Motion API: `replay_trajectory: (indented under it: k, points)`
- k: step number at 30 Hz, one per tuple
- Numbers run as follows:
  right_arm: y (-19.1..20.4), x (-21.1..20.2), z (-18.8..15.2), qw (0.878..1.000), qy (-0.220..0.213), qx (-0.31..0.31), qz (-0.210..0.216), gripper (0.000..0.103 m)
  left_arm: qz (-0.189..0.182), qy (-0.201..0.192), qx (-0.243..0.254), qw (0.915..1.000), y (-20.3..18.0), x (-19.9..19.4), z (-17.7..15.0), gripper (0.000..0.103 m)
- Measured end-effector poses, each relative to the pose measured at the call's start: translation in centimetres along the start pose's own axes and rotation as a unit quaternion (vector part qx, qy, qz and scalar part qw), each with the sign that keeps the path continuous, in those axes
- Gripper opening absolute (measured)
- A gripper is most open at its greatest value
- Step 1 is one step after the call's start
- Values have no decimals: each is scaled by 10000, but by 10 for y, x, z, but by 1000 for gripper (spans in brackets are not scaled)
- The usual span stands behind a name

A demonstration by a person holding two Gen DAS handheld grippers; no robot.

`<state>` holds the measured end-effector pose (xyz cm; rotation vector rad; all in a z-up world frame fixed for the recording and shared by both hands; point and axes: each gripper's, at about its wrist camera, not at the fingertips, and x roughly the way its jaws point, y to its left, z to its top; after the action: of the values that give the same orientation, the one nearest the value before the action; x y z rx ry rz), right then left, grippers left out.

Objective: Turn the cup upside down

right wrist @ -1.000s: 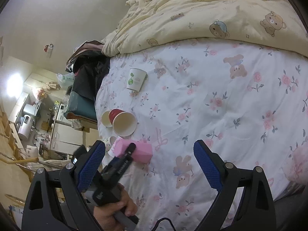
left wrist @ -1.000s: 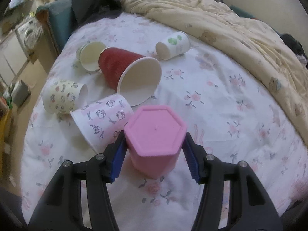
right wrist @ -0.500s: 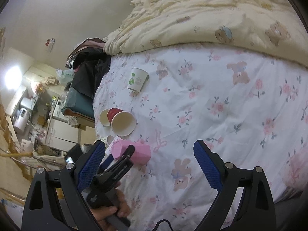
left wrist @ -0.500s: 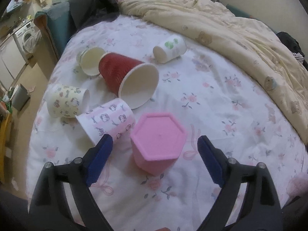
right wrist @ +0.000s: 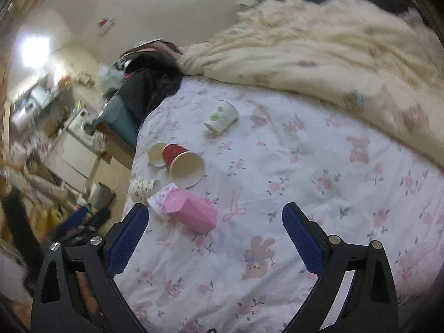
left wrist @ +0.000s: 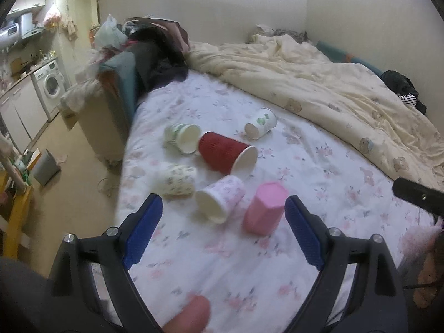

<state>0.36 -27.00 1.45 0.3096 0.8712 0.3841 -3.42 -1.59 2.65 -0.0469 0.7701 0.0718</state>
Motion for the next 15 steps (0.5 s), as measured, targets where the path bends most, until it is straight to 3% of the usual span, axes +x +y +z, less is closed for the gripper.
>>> replay_trajectory:
  k: [3, 8, 15]
  points:
    - [21, -3, -17, 9994, 22, -317, -145, 103, -22, 23, -163, 9999, 15, -18, -13, 101]
    - [46, -6, -50, 9971, 38, -658, -371, 103, -77, 0, -176, 9998, 18, -35, -40, 103]
    - [51, 15, -85, 9925, 66, -862, -869, 103, -15, 201, -307, 9993, 20, -14, -65, 103]
